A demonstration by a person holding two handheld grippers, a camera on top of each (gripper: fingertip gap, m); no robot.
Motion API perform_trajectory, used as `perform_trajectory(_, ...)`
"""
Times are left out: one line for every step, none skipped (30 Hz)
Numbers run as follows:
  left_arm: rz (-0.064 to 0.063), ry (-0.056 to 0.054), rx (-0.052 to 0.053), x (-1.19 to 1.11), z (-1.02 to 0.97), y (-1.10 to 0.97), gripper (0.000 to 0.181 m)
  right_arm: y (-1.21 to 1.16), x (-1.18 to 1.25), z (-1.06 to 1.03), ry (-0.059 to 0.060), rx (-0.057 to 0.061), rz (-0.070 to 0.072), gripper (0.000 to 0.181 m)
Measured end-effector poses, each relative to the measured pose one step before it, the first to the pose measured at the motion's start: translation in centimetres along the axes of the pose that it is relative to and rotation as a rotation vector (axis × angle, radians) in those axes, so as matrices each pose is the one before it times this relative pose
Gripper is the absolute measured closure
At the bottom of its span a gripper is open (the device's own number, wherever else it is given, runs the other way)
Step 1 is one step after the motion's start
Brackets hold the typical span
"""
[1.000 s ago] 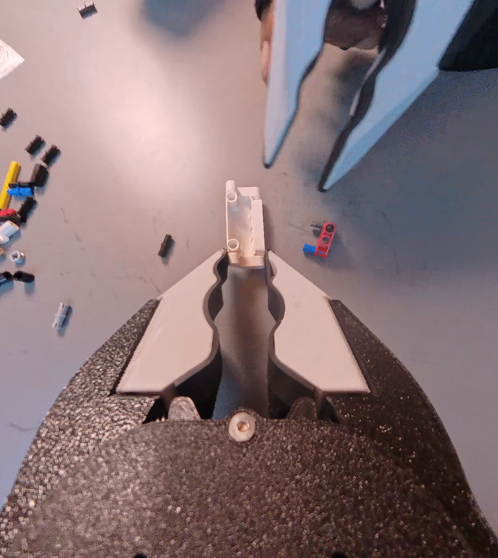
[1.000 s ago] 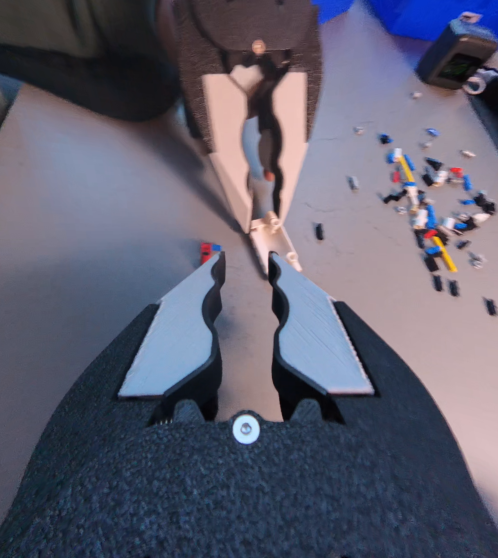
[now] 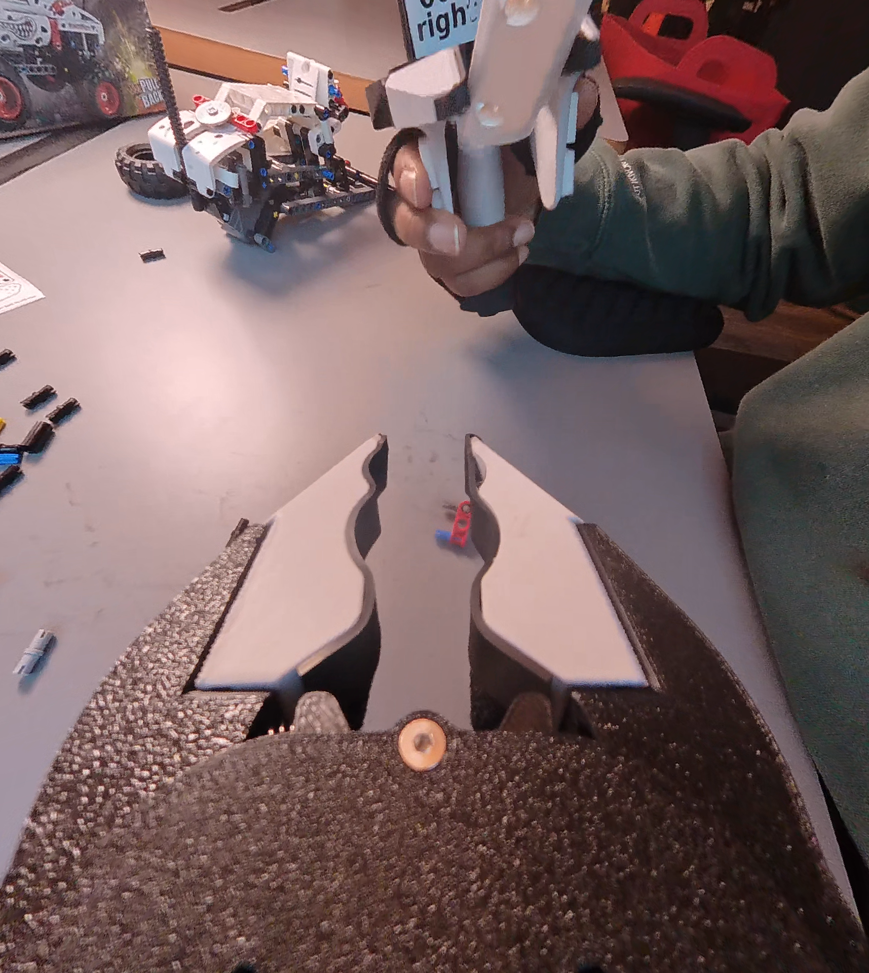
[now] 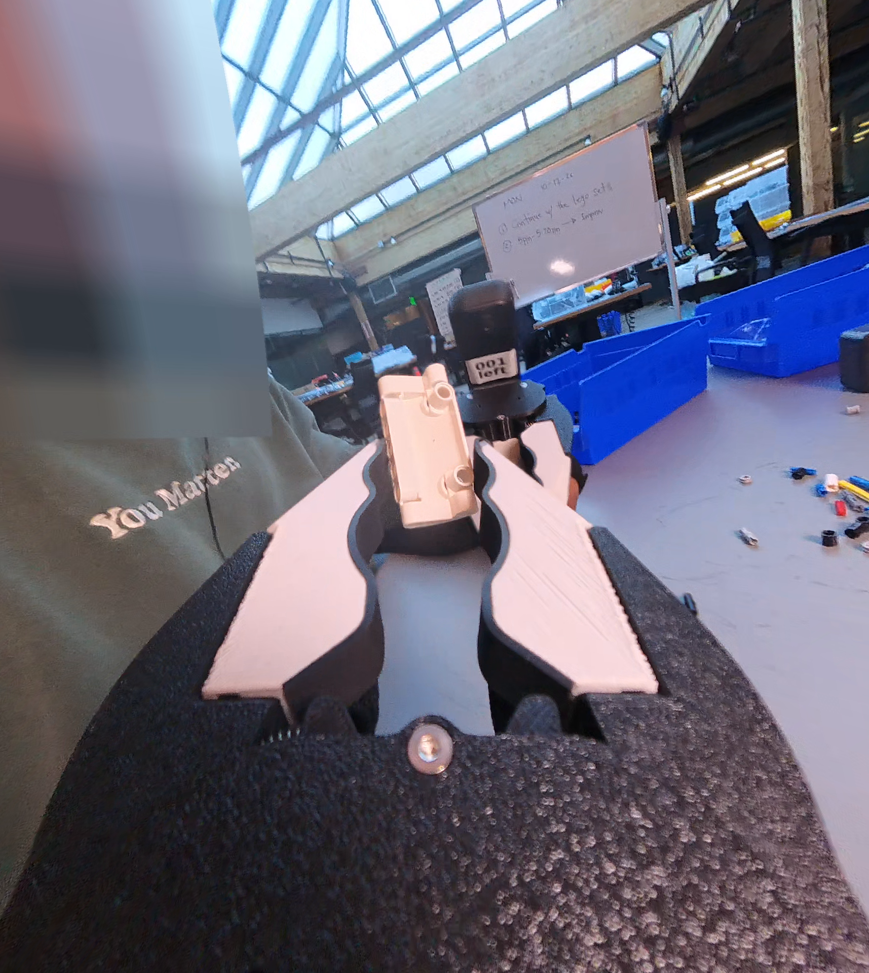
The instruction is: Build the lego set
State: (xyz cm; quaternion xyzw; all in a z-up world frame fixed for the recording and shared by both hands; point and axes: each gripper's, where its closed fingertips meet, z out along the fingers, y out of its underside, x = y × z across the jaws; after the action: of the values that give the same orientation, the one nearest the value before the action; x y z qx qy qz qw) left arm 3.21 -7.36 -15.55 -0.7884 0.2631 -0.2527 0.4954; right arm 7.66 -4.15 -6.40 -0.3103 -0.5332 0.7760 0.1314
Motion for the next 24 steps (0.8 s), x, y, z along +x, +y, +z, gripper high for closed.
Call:
perform_trajectory(-0.0033,-0.0041,-0.0012,-0.097,0.04,0.052,0.153,-0.634,-0.225,-0.236,-0.0249,0.04,0.0355,0.149)
perform_trajectory(-0.0031,-0.0031,-0.0027,-0.07,0.047,0.079,0.154,-0.717,-0.242,-0.279,-0.0295,0.0444,0.0414,0.15)
perform_trajectory(-0.0033,0.0,-0.004,-0.025,0.064,0.086,0.154,-0.815,-0.412,-0.338,-0.0398,0.0521,0.0351,0.15)
perform_trajectory(-0.0023,-0.0001,-0.004,-0.005,0.064,0.091,0.154,-0.868,-0.382,-0.345,-0.0363,0.0555,0.033,0.15)
perform_trajectory(-0.0003,-0.0009,-0.003,-0.007,0.074,0.067,0.154,-0.693,-0.243,-0.291,-0.0261,0.0406,0.0294,0.15)
perform_trajectory(-0.0001,0.0013,-0.0037,0.028,0.063,0.08,0.154,-0.41,-0.136,-0.218,-0.0156,0.0229,0.0181,0.15)
perform_trajectory(-0.0009,0.0013,-0.0037,0.026,0.073,0.086,0.154,-0.199,-0.007,-0.156,-0.005,0.0118,0.0076,0.15)
perform_trajectory(-0.0009,0.0004,-0.0037,-0.001,0.06,0.088,0.154,-0.07,0.061,-0.091,0.0012,0.0044,0.0041,0.15)
perform_trajectory(-0.0002,0.0002,-0.003,0.007,0.045,0.068,0.154,0.0,0.021,-0.03,-0.0003,0.0009,0.0032,0.15)
perform_trajectory(-0.0008,0.0005,-0.0022,0.002,0.033,0.052,0.154,0.085,-0.019,0.022,-0.0024,-0.0042,0.0042,0.15)
perform_trajectory(-0.0018,0.0002,-0.0015,-0.018,0.019,0.046,0.154,0.127,-0.005,0.044,-0.0001,-0.0073,0.0013,0.15)
perform_trajectory(-0.0019,0.0001,-0.0012,-0.01,0.01,0.038,0.154,0.186,0.164,0.073,0.011,-0.0108,-0.0034,0.149)
perform_trajectory(-0.0008,-0.0009,-0.0018,-0.038,-0.005,0.039,0.154,0.292,0.37,0.062,0.0246,-0.0196,-0.0063,0.15)
perform_trajectory(-0.0003,-0.0034,-0.0002,-0.07,-0.03,0.023,0.154,0.559,0.604,0.098,0.0425,-0.0391,-0.0154,0.15)
perform_trajectory(-0.0019,-0.0025,0.0017,-0.073,-0.05,-0.015,0.154,0.778,0.77,0.142,0.0575,-0.0529,-0.0332,0.15)
perform_trajectory(-0.0033,-0.0015,0.0016,-0.079,-0.064,-0.013,0.154,0.976,0.991,0.196,0.0756,-0.0654,-0.0443,0.15)
perform_trajectory(-0.0029,-0.0041,0.0028,-0.118,-0.069,-0.023,0.154,0.999,0.865,0.245,0.069,-0.0644,-0.051,0.15)
perform_trajectory(-0.0036,-0.0044,0.0021,-0.136,-0.048,0.005,0.154,0.893,0.799,0.286,0.0663,-0.0569,-0.0474,0.15)
perform_trajectory(-0.005,-0.0035,-0.0011,-0.146,-0.027,0.067,0.154,0.985,0.935,0.304,0.0756,-0.0664,-0.0472,0.15)
perform_trajectory(-0.0048,-0.0051,-0.0023,-0.177,0.005,0.087,0.154,1.095,0.733,0.311,0.0659,-0.0753,-0.062,0.15)
perform_trajectory(-0.0035,-0.0054,-0.0032,-0.163,0.033,0.11,0.154,1.042,0.592,0.302,0.0633,-0.0726,-0.0733,0.149)
perform_trajectory(-0.0028,-0.0034,-0.0048,-0.117,0.059,0.13,0.154,1.058,0.535,0.302,0.0612,-0.0752,-0.0721,0.149)
perform_trajectory(-0.0019,-0.004,-0.006,-0.116,0.097,0.15,0.154,1.176,0.465,0.31,0.0541,-0.0823,-0.0675,0.149)
perform_trajectory(-0.0015,-0.0032,-0.007,-0.078,0.103,0.162,0.154,1.116,0.282,0.315,0.043,-0.0749,-0.0629,0.149)
